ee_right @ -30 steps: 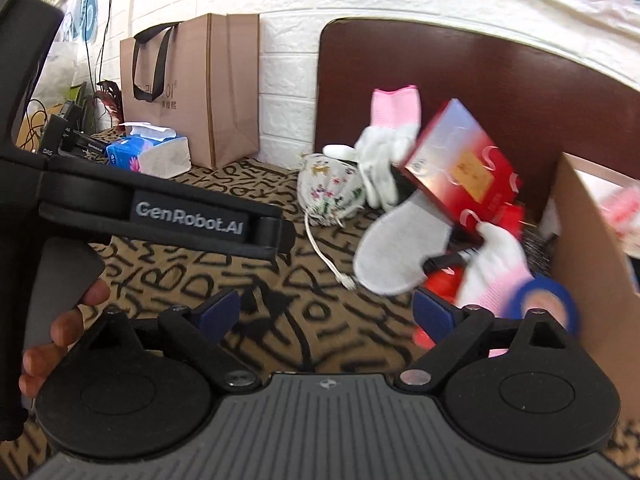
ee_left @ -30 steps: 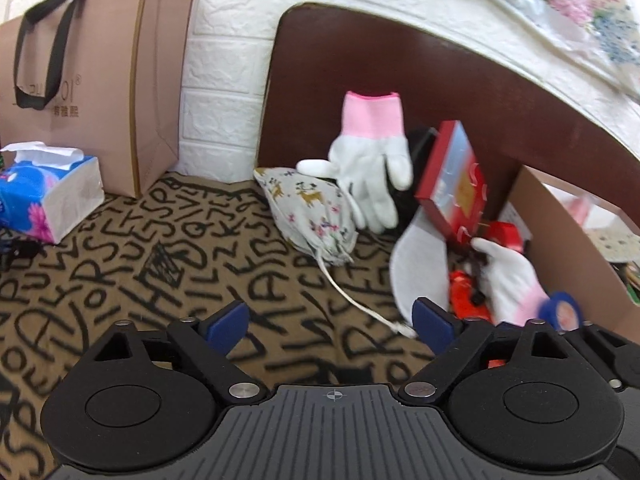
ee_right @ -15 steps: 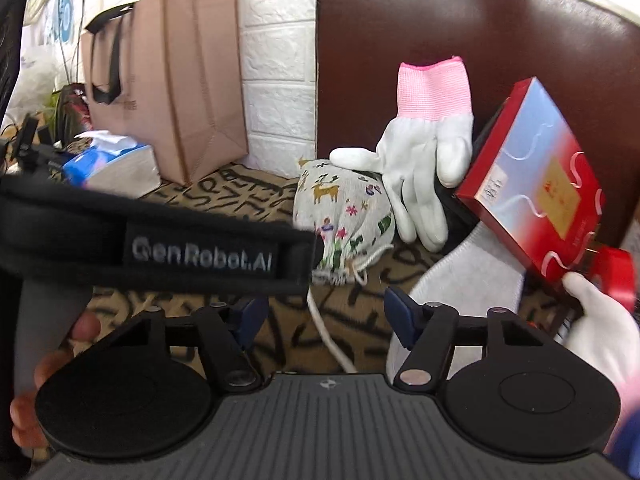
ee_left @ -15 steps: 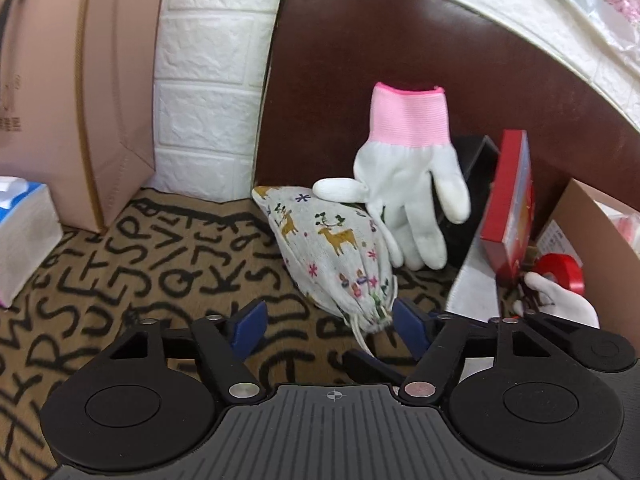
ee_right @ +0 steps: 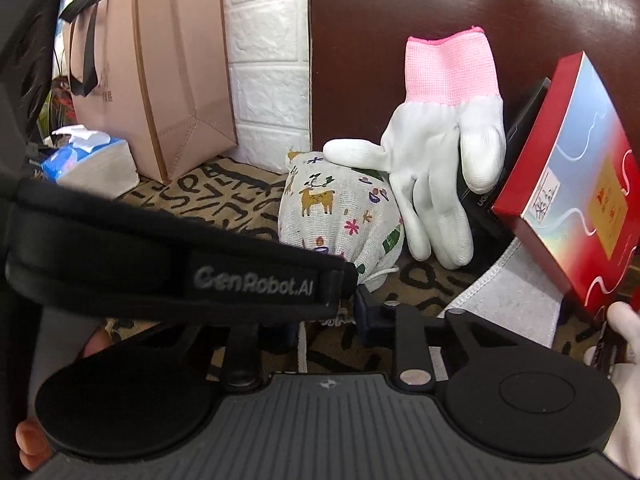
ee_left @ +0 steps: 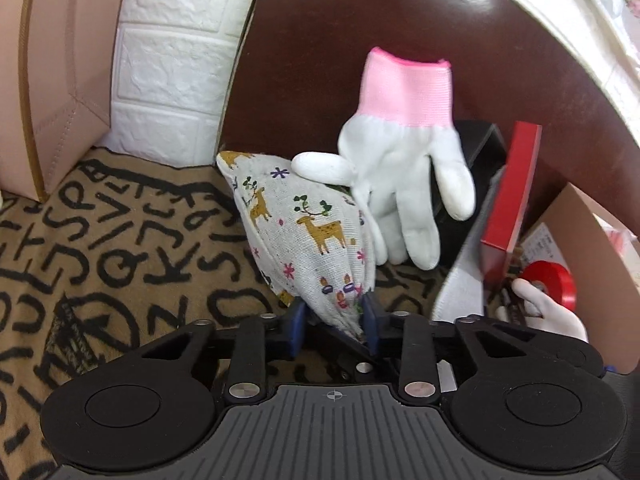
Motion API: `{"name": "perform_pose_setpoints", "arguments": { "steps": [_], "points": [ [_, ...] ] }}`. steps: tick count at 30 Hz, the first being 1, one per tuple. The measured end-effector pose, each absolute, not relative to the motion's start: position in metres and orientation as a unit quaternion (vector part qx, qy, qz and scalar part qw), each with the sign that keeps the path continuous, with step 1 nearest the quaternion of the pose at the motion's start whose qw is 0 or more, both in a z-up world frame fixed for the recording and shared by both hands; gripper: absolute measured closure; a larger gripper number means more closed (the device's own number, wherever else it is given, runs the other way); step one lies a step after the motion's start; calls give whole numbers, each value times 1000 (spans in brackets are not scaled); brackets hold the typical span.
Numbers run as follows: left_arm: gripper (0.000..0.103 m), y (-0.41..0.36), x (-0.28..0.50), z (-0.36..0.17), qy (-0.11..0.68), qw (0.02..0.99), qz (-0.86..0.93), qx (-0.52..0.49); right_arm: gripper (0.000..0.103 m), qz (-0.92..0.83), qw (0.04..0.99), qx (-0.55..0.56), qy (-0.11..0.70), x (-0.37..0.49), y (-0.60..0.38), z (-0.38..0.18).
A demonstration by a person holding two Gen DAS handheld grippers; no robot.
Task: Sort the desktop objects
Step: 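Grasp the deer-print cloth pouch with the left gripper, then lift the deer-print pouch off the table with the left gripper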
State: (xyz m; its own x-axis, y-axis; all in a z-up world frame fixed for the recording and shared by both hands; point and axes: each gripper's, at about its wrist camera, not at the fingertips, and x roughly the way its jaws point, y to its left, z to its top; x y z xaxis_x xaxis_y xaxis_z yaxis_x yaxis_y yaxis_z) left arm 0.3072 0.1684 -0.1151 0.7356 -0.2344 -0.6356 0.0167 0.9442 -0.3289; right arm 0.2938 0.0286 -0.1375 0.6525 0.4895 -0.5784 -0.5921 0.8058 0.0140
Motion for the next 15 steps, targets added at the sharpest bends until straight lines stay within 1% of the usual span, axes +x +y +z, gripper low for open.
{"name": "perform_pose_setpoints", "arguments": {
  "steps": [6,15],
  "points": [
    [76,160,264,-100,362,913,-79,-171,75,315,899,-91,289,260,13,-122],
    [76,117,148,-90,361,912,-93,-172,75,330,893,-85,295,153,-39,-103]
  ]
}}
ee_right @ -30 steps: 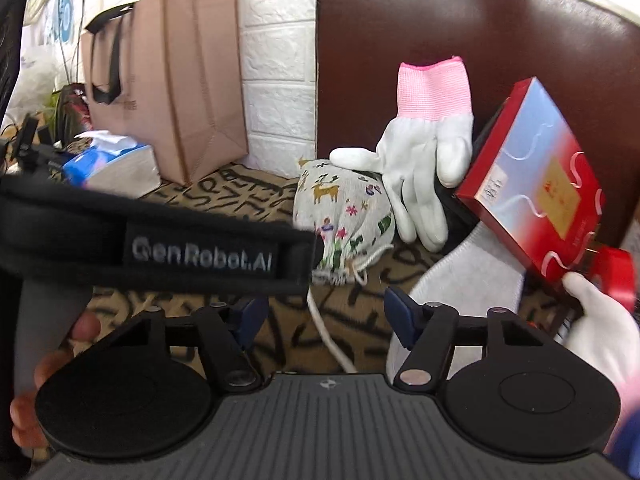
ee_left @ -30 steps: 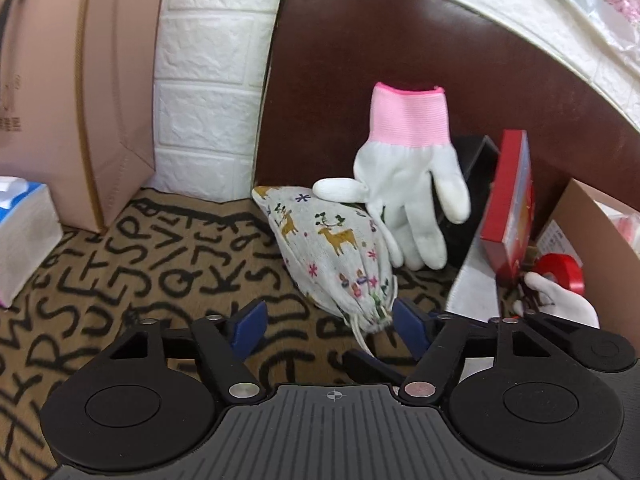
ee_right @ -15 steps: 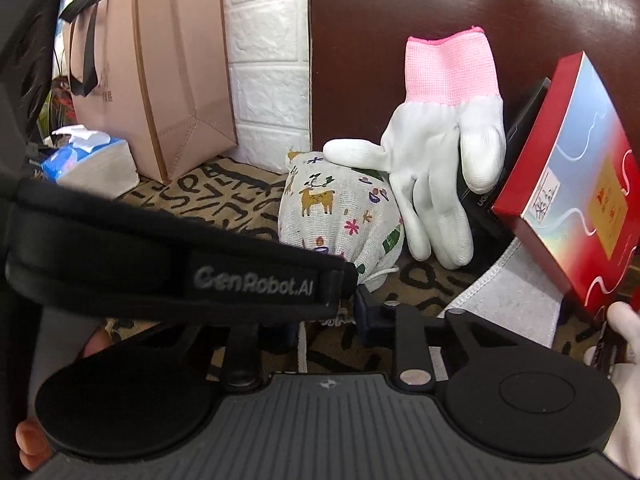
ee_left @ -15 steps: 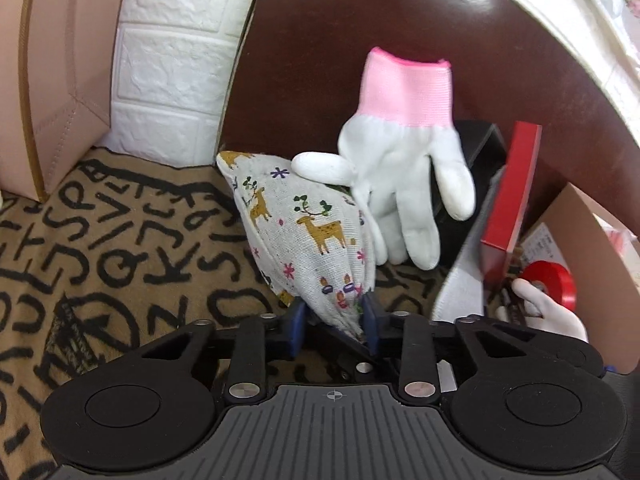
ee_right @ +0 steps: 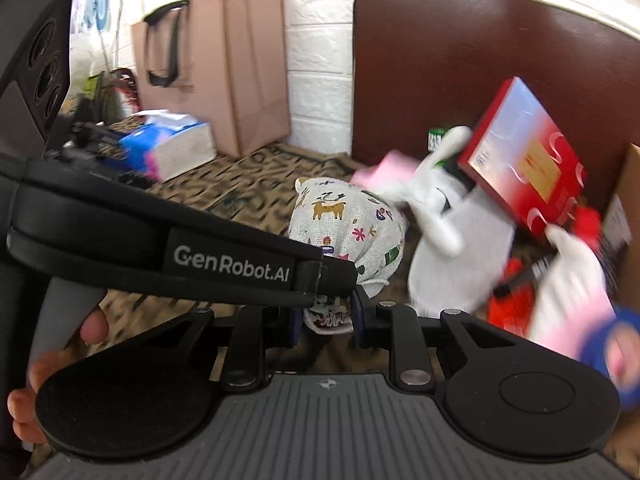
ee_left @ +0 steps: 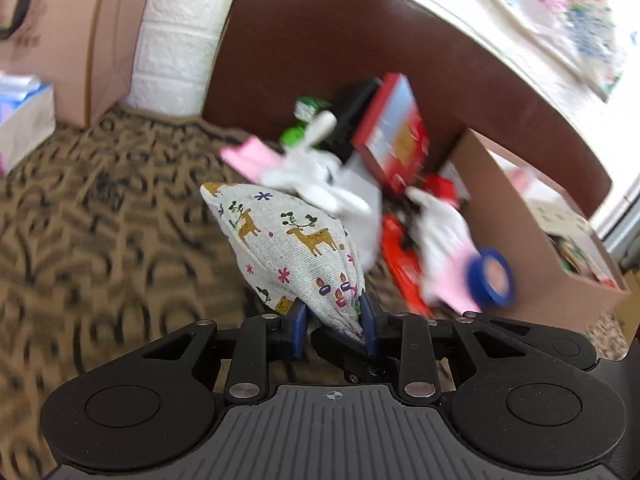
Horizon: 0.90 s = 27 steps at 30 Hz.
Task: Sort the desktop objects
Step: 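Lift the deer-print pouch off the table with the left gripper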
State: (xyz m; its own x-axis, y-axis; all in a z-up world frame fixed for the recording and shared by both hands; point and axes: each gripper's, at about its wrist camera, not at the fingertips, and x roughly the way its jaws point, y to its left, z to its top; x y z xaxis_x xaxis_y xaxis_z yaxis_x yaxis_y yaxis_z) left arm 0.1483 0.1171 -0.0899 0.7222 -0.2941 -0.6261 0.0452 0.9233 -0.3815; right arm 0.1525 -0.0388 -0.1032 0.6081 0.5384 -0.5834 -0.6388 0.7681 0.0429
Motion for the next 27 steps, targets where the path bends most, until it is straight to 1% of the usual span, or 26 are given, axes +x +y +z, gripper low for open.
{"name": "perform_pose_setpoints", "arguments": {
  "steps": [4,9,12,14,16,17,19,20,21,22,24,25,26,27],
  "points": [
    [75,97,103,-91,374,905,-100,-175,75,328,892,-89,298,105,-54,-102],
    [74,72,54,-88,375,908,-112,-151,75,325,890,-79,308,63,-83,-99],
    [72,58,29,-88,382,904,-120,-150,75,328,890,-68,310,37,-101,-96],
    [62,49,13,-92,387,902,-126,-140,75,327,889,-72,313,22,-108,-97],
    [61,42,-2,-95,390,903,-129,-128,75,328,885,-77,320,6,-115,-99],
    [58,39,-7,-97,392,903,-126,-122,75,330,884,-76,323,-2,-119,-101],
    [41,37,-13,-100,395,905,-116,-110,75,333,880,-69,331,-12,-125,-104],
    [36,38,-14,-102,397,905,-109,-107,75,337,878,-66,333,-16,-127,-106],
    [26,39,-14,-103,400,905,-100,-107,74,340,876,-66,334,-19,-129,-108],
    [20,43,-12,-104,402,905,-89,-111,71,346,875,-65,333,-21,-130,-110],
    [19,51,-9,-102,400,906,-69,-124,54,346,879,-56,323,-21,-133,-108],
    [18,55,-6,-101,398,906,-64,-130,40,341,884,-50,317,-21,-134,-106],
    [17,58,-3,-98,395,907,-59,-137,35,340,886,-50,311,-19,-134,-105],
    [13,61,0,-96,392,908,-57,-139,35,341,887,-54,307,-17,-134,-104]
  ]
}}
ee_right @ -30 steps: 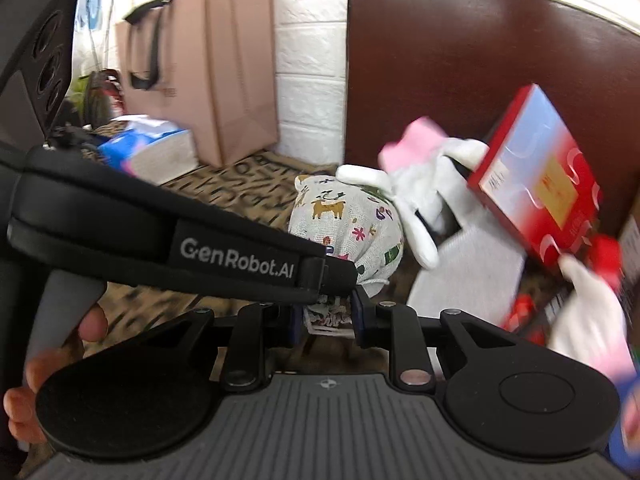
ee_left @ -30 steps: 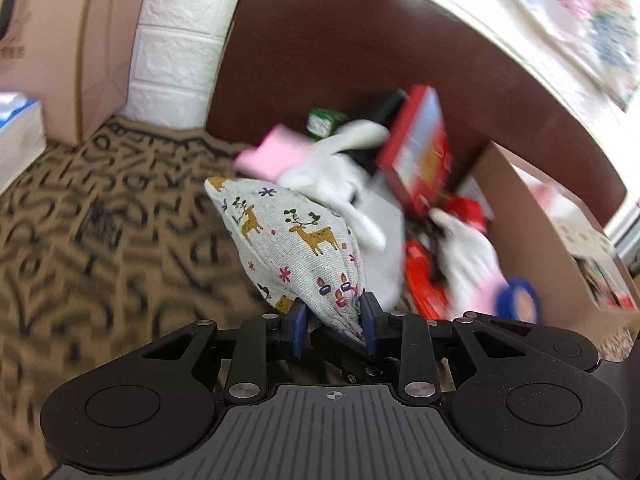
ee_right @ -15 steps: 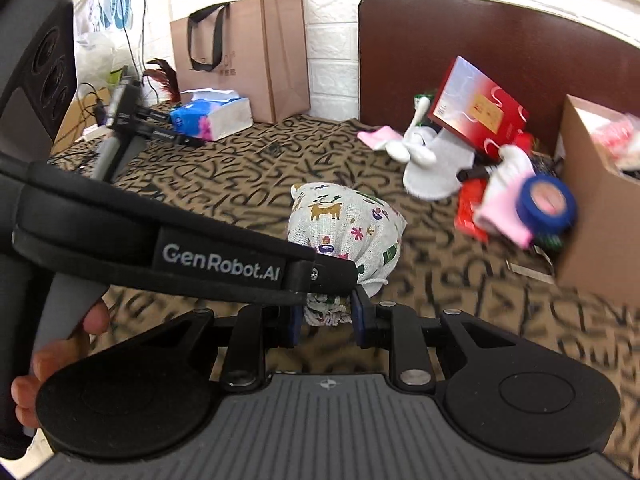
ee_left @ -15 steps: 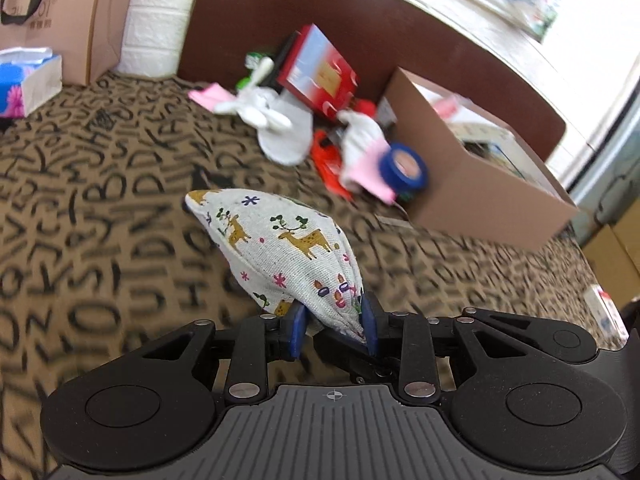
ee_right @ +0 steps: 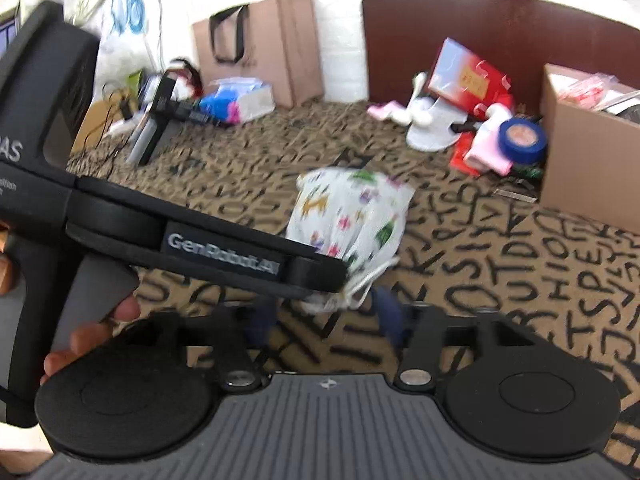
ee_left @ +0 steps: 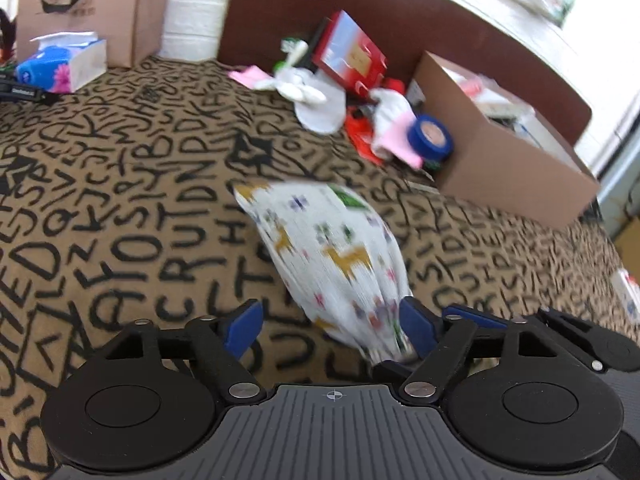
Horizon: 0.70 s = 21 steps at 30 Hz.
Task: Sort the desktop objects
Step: 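Lift the deer-print pouch off the table with the left gripper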
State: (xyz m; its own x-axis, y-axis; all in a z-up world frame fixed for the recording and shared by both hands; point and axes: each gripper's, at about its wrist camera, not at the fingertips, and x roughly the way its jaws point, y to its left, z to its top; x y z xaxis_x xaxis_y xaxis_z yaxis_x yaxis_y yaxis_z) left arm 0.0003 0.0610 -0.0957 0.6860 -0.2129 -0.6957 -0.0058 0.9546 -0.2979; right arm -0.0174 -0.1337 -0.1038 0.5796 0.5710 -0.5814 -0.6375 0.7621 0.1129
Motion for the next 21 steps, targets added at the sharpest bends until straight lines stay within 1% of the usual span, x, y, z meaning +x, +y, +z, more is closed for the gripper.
{"name": "perform_pose_setpoints", "arguments": {
  "steps": [1,4,6,8,14,17,20,21],
  "points": [
    [10,62,4,-93,388,909,-57,-138,35,337,890,-58,301,-14,-133,-103],
    [10,60,21,-92,385,914,-55,-117,30,332,891,-54,304,0,-131,-105],
    [10,57,33,-94,390,913,-61,-107,29,340,886,-43,312,11,-129,-107],
    [10,58,43,-97,401,907,-60,-109,26,342,884,-35,316,20,-126,-109],
    [10,63,51,-101,409,901,-69,-129,26,348,880,-29,321,35,-116,-113],
    [10,64,54,-103,412,899,-70,-133,23,349,879,-25,324,40,-112,-115],
    [6,63,59,-107,416,896,-70,-136,21,348,878,-23,327,44,-110,-118],
    [7,62,61,-109,419,895,-72,-136,21,347,878,-20,330,46,-110,-119]
  ]
}}
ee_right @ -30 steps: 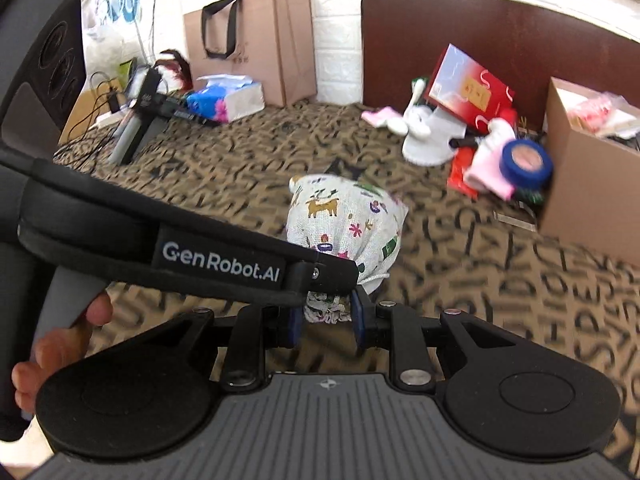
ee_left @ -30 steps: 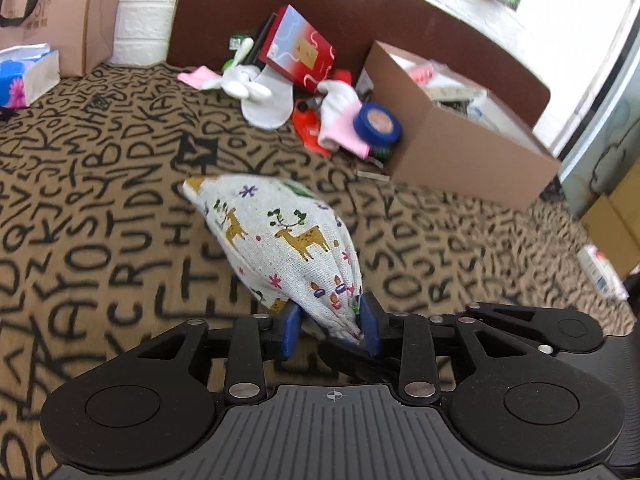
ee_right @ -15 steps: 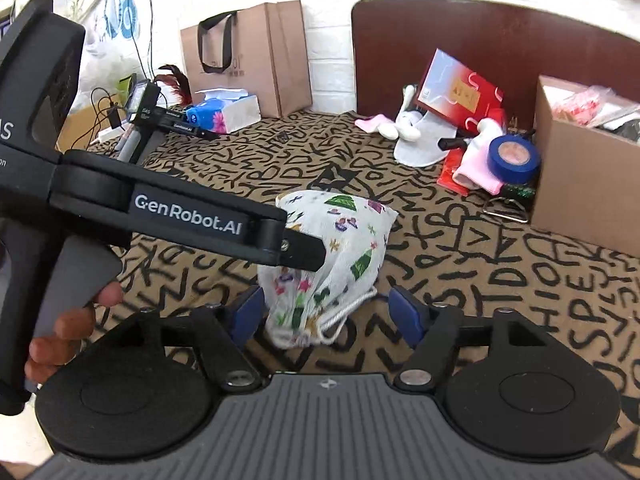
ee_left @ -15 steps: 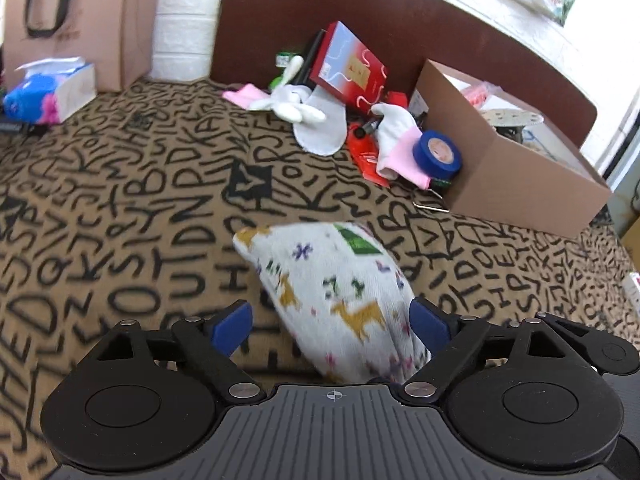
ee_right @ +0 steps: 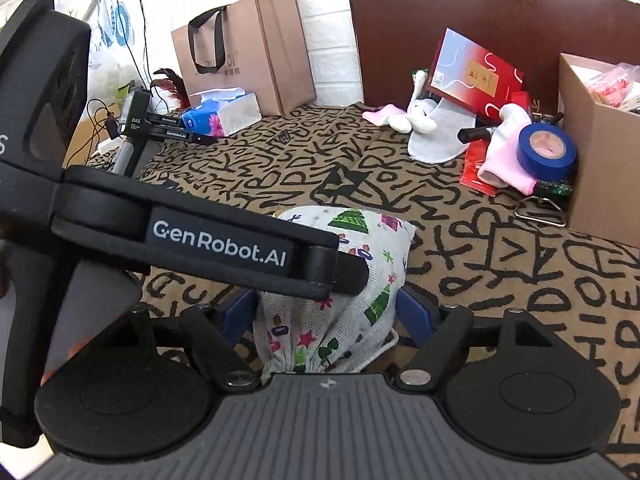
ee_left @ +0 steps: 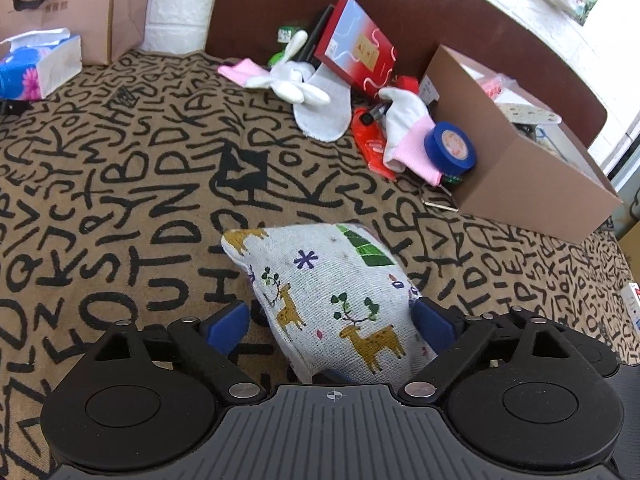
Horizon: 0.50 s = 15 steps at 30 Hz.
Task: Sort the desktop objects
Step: 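Lift the deer-print pouch off the table with the left gripper, then carry the pouch over the box and open the left gripper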
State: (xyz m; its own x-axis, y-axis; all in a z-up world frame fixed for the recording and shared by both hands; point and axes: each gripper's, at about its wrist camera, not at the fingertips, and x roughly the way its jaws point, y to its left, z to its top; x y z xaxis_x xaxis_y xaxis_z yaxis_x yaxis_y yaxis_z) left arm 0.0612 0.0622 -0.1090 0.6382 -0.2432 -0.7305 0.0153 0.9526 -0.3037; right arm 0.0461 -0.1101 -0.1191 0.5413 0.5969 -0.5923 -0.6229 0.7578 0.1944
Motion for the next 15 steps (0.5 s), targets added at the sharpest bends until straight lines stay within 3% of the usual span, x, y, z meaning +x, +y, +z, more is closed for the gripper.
{"name": "perform_pose_setpoints", "arguments": {
  "steps": [5,9,11,15],
  "points": [
    [12,62,67,-117,430,888,-81,-143,21,344,875,-10,340,52,-111,-127],
    [25,56,65,-111,431,888,-90,-131,27,343,872,7,350,56,-113,-133],
    [28,51,63,-106,428,892,-92,-115,38,345,873,0,344,52,-114,-129],
    [31,36,58,-91,421,897,-97,-95,49,347,875,11,338,47,-122,-119]
  ]
}}
